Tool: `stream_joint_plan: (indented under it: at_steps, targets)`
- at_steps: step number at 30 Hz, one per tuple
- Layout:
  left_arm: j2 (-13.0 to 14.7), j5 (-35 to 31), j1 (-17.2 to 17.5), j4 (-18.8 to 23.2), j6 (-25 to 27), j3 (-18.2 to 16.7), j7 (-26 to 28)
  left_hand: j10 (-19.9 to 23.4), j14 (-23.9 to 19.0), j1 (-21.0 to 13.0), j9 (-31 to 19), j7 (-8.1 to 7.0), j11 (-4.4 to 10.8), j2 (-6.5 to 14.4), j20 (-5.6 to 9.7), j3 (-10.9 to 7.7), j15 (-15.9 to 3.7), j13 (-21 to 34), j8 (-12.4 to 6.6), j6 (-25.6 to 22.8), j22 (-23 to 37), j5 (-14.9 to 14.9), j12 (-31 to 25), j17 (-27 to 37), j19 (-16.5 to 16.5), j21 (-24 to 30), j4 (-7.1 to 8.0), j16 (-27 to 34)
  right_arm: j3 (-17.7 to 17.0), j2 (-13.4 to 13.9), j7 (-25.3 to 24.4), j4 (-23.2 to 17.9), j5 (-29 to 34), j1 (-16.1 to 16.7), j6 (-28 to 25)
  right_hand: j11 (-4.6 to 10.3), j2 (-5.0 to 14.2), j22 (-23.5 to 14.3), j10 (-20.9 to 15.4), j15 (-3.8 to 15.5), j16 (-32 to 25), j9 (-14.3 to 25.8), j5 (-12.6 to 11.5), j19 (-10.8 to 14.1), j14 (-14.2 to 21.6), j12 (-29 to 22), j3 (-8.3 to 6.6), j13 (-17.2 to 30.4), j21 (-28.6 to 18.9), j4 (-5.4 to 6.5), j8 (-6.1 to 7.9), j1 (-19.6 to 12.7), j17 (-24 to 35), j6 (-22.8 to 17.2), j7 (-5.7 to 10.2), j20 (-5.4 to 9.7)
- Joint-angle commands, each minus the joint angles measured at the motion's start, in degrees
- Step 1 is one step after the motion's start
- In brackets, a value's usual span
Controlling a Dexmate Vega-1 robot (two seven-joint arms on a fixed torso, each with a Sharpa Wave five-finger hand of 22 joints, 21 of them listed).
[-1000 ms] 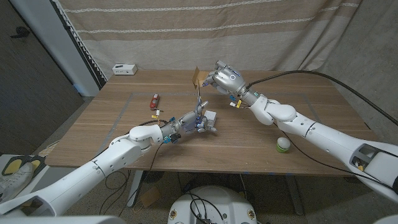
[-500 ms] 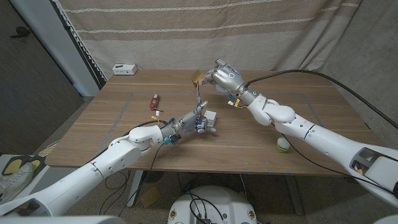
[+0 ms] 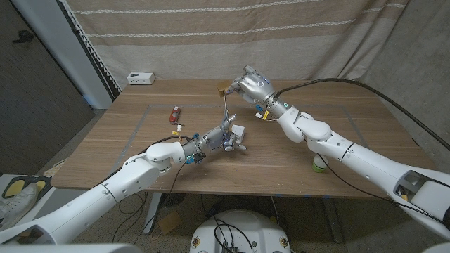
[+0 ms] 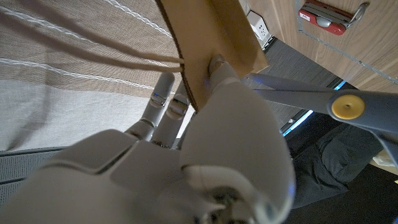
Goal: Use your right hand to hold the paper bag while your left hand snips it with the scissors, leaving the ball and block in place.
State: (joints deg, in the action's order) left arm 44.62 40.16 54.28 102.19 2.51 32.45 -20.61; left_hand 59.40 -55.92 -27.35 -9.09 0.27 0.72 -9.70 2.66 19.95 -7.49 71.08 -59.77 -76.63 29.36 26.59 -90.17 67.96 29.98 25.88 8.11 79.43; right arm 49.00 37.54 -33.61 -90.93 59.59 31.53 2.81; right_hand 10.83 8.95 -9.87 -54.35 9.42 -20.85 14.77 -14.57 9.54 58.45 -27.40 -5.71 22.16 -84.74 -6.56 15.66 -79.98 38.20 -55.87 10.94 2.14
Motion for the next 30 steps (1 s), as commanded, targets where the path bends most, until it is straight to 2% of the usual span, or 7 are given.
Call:
stream_joint_plan:
  at_steps: [1, 30]
  targets:
    - [0.2, -0.2, -0.1, 0.2, 0.1, 0.3, -0.5, 11.6, -0.9, 0.6, -0.4, 4.67, 11.05, -0.4, 2.89, 0.31, -4.28, 0.2, 0.04, -5.1, 0.1, -0.2, -0.4, 0.2, 0.3, 0.1, -0.79, 0.0, -0.1, -0.5, 3.3, -1.5, 0.7, 0.6, -3.3, 0.16, -0.30, -0.1, -0.7, 4.54, -0.5, 0.1, -0.3, 0.7, 0.7, -0.4, 0.05, 0.3, 0.1, -0.24, 0.00, -0.5, 0.0, -0.2, -0.71, 7.21]
    - [0.1, -0.4, -0.1, 0.5, 0.4, 0.2, 0.7, 11.8, -0.8, 0.7, -0.5, 4.57, 11.06, -0.5, 2.76, 0.31, -4.27, 0.2, 0.23, -5.1, -0.1, -1.2, -0.4, 0.0, 0.4, -0.1, -1.45, -0.3, -0.1, -0.1, 4.6, -1.1, 0.1, 0.0, -3.3, 0.03, -0.48, -0.2, -1.0, 4.54, -0.1, 0.1, -0.2, 1.6, 1.1, -0.2, 0.12, 0.4, 0.5, -0.39, -0.17, -0.4, -0.2, 0.0, -0.64, 7.29]
